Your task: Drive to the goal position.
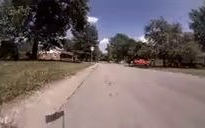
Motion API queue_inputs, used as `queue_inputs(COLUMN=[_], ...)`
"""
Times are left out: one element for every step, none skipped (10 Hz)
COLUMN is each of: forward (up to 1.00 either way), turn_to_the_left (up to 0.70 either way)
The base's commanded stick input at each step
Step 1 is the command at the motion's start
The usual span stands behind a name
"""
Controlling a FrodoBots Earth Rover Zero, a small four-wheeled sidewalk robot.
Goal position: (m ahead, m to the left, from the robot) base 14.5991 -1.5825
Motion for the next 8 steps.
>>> queue_inputs(forward=[1.00,1.00,1.00,1.00,1.00,1.00,1.00,1.00], turn_to_the_left=[-0.37,-0.29,-0.20,-0.16,-0.17,-0.11,-0.01,0.00])
